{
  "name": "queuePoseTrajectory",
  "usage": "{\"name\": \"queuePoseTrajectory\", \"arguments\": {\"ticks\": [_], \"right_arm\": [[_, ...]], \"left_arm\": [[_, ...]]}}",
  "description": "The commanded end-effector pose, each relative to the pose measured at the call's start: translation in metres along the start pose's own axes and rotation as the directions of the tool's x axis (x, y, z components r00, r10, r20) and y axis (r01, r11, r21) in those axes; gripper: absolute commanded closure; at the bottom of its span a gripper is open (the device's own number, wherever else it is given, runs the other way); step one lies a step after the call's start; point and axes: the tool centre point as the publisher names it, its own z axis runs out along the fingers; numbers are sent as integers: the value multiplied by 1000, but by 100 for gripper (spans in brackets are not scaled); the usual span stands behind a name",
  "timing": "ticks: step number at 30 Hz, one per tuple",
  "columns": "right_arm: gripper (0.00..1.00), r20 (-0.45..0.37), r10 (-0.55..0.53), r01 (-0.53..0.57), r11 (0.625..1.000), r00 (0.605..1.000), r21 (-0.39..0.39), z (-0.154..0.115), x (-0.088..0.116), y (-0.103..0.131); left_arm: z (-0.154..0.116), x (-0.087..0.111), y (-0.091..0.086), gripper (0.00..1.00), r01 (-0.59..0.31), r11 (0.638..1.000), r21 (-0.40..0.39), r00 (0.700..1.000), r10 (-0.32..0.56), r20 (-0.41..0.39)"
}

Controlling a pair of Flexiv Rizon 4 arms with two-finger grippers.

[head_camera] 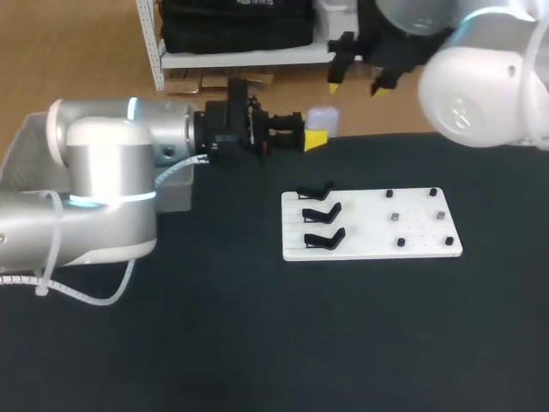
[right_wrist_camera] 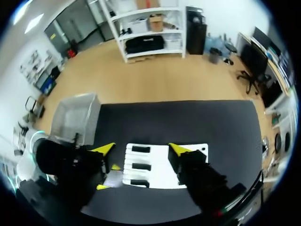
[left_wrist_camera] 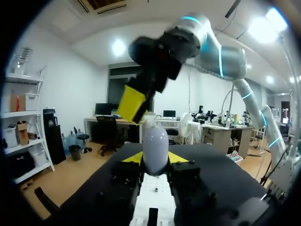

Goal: Pick up each earbud case from the left stands, insert the matching earbuds, close the lid, and place the case in the box.

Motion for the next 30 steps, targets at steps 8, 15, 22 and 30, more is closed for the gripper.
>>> {"name": "queuePoseTrajectory", "arguments": {"ticks": [8,15,22,30], "right_arm": [[0,59,104,-106,994,993,32,13,40,-38],[0,-6,174,-174,985,985,20,31,67,-37],[0,29,266,-265,964,963,-28,43,87,-27],[0,33,336,-335,942,941,-23,50,105,-21]], "left_arm": [[-94,-12,19,100,-52,995,-88,996,58,70],[-170,-8,49,100,-99,986,-134,995,101,8],[-241,20,90,100,-89,976,-201,995,81,-50],[-284,77,122,100,-22,949,-313,998,4,-58]]}}
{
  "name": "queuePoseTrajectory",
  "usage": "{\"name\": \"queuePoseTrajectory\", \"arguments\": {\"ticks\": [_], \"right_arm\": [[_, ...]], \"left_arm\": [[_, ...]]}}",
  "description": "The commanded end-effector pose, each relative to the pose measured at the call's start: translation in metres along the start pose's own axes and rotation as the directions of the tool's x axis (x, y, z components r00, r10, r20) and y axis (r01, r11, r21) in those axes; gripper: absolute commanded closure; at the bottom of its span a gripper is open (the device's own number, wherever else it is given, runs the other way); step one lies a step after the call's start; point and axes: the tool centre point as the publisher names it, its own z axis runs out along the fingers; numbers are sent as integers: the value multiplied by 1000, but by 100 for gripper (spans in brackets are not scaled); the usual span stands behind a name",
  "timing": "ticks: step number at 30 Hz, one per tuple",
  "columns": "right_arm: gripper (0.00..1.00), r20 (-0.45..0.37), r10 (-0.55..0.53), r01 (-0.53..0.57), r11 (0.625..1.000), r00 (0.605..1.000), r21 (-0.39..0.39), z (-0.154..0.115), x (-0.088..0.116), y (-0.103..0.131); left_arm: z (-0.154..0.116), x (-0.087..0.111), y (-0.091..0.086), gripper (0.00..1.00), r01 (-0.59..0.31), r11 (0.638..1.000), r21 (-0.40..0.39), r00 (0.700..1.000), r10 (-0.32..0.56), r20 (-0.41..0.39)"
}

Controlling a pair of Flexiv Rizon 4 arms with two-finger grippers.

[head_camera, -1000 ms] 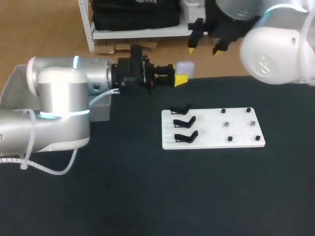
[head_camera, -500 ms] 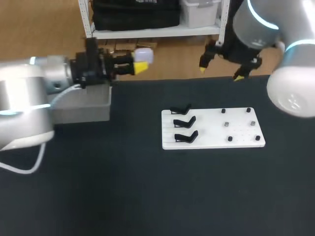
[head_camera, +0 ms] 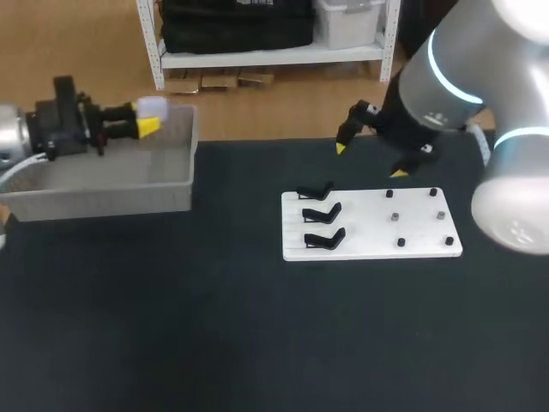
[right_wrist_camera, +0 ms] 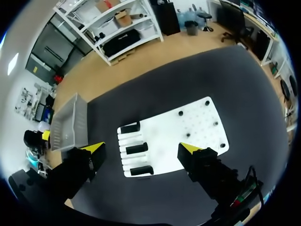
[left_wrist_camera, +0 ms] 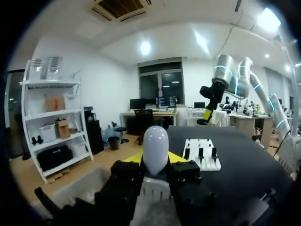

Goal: Pick up each earbud case from the left stands, insert the matching earbuds, close the lid, and place the case in the box.

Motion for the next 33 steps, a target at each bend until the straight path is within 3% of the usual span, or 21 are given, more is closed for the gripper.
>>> {"name": "queuePoseTrajectory", "arguments": {"ticks": [1,11,12,13,15,19,23,26,33], "right_arm": [[0,55,14,-14,1000,998,15,3,10,-1],[0,54,29,-31,999,998,43,5,15,6],[0,53,28,-31,999,998,45,6,15,7],[0,53,28,-31,998,998,46,6,15,7],[0,56,33,-35,998,998,44,7,15,7],[0,69,51,-53,998,996,31,5,9,4],[0,63,48,-46,998,997,-33,-1,5,-2],[0,53,26,-21,996,998,-88,-6,5,-9],[0,13,-45,47,984,999,-174,-14,8,-25]], "left_arm": [[-8,28,17,100,29,999,-22,999,-29,14],[-3,67,36,100,113,992,-52,991,-117,-70],[-4,71,36,71,126,990,-60,989,-130,-76],[-5,75,36,58,135,989,-65,987,-140,-82],[-6,79,35,0,151,986,-71,984,-156,-87],[-11,70,31,0,134,987,-85,987,-141,-79],[-13,50,21,0,108,991,-83,990,-114,-80],[-12,33,4,0,89,992,-88,993,-96,-71],[-2,12,-38,0,70,992,-106,992,-80,-93]]}}
